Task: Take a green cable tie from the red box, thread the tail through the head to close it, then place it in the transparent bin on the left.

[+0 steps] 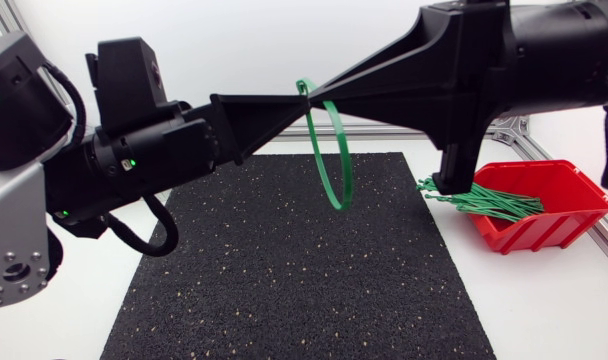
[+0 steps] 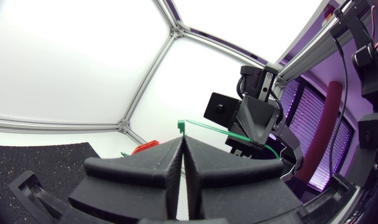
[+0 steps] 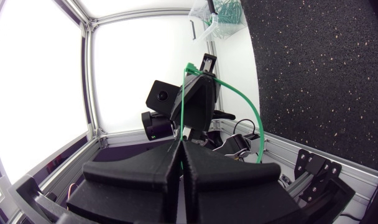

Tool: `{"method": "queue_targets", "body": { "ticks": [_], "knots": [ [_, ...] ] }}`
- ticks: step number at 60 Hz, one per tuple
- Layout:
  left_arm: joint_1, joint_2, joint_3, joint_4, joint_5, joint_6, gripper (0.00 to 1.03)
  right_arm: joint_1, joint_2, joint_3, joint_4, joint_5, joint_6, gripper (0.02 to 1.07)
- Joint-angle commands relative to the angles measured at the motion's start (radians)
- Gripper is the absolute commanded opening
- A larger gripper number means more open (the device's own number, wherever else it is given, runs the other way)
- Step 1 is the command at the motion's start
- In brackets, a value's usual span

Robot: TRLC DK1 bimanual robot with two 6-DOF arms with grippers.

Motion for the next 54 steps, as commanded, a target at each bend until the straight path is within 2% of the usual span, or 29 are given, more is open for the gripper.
{"method": "queue_targets", "body": {
  "ticks": [1, 54],
  "knots": [
    [-0.007, 0.015, 0.003, 0.020, -0.003, 0.004, 0.03, 0.009, -0.013, -0.014, 0.013, 0.003, 0.030, 0.08],
    [0.001, 0.015, 0.017, 0.019, -0.008, 0.004, 0.03, 0.010, -0.002, -0.047, 0.036, 0.003, 0.033, 0.08]
  ]
}}
